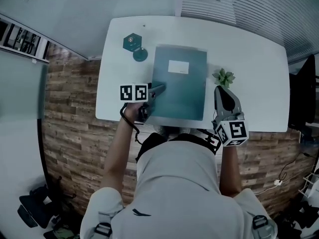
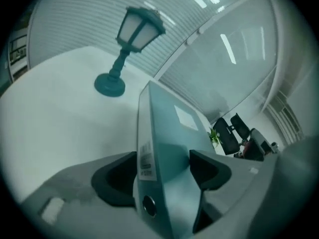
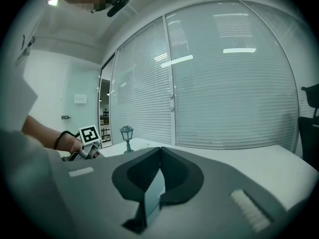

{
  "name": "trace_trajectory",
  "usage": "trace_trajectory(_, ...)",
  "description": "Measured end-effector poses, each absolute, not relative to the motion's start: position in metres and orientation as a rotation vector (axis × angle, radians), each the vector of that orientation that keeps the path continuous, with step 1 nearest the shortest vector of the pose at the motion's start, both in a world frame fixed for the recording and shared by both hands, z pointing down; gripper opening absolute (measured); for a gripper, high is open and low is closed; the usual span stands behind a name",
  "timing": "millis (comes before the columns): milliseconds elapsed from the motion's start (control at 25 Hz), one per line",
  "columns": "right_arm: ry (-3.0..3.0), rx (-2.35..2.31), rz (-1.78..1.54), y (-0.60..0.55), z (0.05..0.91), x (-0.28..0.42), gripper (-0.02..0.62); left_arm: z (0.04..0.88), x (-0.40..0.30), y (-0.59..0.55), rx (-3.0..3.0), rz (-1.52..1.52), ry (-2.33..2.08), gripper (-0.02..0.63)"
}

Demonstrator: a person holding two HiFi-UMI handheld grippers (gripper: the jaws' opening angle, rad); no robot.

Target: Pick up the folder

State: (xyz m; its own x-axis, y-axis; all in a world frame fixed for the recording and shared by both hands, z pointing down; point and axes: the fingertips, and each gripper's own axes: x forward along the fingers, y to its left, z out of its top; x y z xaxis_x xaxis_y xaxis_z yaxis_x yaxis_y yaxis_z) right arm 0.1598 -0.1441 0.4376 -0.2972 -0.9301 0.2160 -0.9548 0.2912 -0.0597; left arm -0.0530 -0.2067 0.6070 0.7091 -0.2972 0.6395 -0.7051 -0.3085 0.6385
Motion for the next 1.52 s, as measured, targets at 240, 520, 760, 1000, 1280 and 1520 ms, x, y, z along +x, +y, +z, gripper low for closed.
trace_trajectory(240, -2.387, 1.768, 0.316, -0.139, 0.448, 0.169, 0.002, 0.618, -0.045, -0.200, 1.802, 0.519, -0.627, 0.359)
trace_trajectory(520, -2.379, 1.731, 0.373, -0.139, 0.466, 0.162, 0.002, 0.619, -0.045, -0.201, 1.804, 0.517, -0.636, 0.353)
trace_trajectory(760, -2.223, 1.663, 0.691, -0.144, 0.508, 0.172, 0.025, 0.620, -0.046, -0.201, 1.813, 0.500, -0.651, 0.353)
trace_trajectory(1000, -2.177, 1.438, 0.976, -0.149, 0.538, 0.159, 0.208, 0.619, -0.046, -0.201, 1.816, 0.493, -0.652, 0.353)
trace_trajectory(1280, -2.084, 1.133, 1.232, -0.156, 0.581, 0.132, 0.384, 0.618, -0.046, -0.201, 1.821, 0.490, -0.655, 0.351)
trace_trajectory(1520, -2.065, 1.124, 1.393, -0.181, 0.607, 0.120, 0.419, 0.620, -0.046, -0.202, 1.823, 0.487, -0.649, 0.350)
